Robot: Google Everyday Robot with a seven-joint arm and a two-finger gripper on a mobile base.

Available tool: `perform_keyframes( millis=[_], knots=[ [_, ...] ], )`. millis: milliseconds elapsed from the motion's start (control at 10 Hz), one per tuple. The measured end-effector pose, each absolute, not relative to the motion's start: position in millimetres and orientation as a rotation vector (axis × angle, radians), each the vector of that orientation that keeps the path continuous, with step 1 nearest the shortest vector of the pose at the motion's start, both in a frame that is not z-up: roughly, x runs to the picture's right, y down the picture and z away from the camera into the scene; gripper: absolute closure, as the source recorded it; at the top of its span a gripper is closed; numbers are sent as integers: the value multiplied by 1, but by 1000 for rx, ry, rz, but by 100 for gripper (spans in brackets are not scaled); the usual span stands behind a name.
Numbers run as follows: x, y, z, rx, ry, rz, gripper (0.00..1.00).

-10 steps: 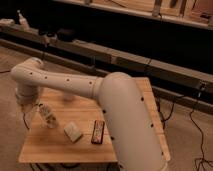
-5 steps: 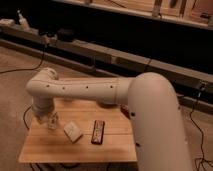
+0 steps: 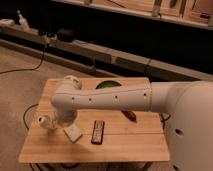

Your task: Knock the bottle over

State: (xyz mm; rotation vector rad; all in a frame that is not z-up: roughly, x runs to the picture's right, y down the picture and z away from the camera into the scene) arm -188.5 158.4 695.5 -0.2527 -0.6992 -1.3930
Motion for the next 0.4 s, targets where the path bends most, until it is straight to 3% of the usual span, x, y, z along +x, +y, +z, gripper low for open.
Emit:
perform_keyframes(
  millis=[400],
  knots=[
    [-194, 130, 694, -171, -656, -1190, 97]
  ],
)
